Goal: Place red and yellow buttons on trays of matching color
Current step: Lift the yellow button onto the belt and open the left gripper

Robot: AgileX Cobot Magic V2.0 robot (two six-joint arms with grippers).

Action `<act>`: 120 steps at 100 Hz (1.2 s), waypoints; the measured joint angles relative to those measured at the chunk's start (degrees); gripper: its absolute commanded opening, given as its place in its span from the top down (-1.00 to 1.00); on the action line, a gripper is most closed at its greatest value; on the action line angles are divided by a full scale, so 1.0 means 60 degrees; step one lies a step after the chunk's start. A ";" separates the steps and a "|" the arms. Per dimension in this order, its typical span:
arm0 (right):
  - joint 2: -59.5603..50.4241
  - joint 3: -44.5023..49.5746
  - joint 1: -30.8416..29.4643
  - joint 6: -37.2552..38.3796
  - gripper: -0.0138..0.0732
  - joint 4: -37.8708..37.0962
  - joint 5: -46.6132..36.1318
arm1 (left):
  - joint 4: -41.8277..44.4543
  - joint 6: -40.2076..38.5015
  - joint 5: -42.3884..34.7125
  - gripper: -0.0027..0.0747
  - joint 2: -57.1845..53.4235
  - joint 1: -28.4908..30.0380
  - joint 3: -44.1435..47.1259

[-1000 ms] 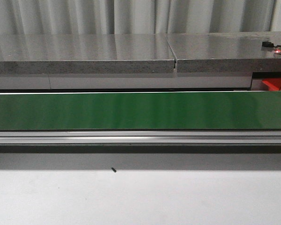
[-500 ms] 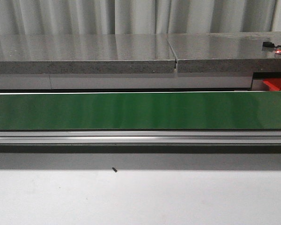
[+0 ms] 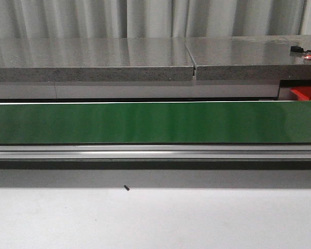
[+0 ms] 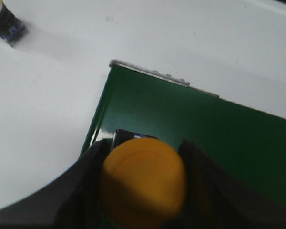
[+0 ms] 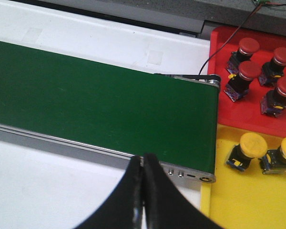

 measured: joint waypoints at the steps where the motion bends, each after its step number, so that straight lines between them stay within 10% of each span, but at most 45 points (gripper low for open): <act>1: 0.0000 0.0000 0.0000 0.0000 0.84 0.0000 0.0000 | 0.0000 0.0009 -0.0003 0.59 0.0000 -0.0020 0.0066; 94: 0.0000 0.0000 0.0000 0.0000 0.84 0.0000 0.0000 | -0.0232 0.0114 -0.1194 0.54 0.0734 -0.1079 0.0568; 120: 0.0000 0.0000 0.0000 0.0000 0.84 0.0000 0.0000 | -0.0232 0.0114 -0.1175 -0.36 0.0734 -0.1079 0.0568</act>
